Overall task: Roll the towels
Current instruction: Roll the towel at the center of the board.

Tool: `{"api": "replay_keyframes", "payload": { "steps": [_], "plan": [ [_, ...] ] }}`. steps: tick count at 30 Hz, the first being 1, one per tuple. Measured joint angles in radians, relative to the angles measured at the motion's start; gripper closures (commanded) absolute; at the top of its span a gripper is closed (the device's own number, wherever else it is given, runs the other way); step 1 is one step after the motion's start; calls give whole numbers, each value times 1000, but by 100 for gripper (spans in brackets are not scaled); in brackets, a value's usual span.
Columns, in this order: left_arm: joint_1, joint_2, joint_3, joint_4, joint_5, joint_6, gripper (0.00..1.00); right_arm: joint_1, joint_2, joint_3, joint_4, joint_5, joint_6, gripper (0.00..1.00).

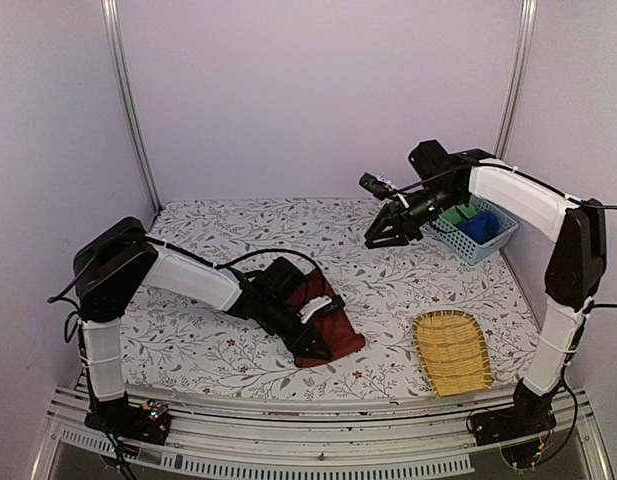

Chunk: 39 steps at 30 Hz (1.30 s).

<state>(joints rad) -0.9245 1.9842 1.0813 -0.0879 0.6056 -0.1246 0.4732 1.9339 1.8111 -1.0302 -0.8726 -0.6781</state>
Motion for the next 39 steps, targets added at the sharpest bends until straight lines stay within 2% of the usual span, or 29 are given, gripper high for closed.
{"api": "replay_keyframes", "payload": {
  "steps": [2,6,9,12,18,24,39],
  "plan": [
    [27,37,20,12,92,-54,93,7,-117,-147,34,-15,-59,65],
    [77,92,24,70,248,-169,93,68,-178,-345,93,-2,-140,63],
    [104,112,0,133,327,-257,92,149,-189,-488,148,71,-197,63],
    [117,124,-11,163,373,-309,92,240,-195,-564,207,163,-230,61],
    [125,137,-11,180,400,-347,92,346,-194,-589,344,278,-257,59],
    [128,141,-11,184,405,-357,92,390,-140,-604,430,338,-277,61],
    [134,143,-11,183,409,-355,88,444,-33,-632,526,424,-306,66]
  ]
}}
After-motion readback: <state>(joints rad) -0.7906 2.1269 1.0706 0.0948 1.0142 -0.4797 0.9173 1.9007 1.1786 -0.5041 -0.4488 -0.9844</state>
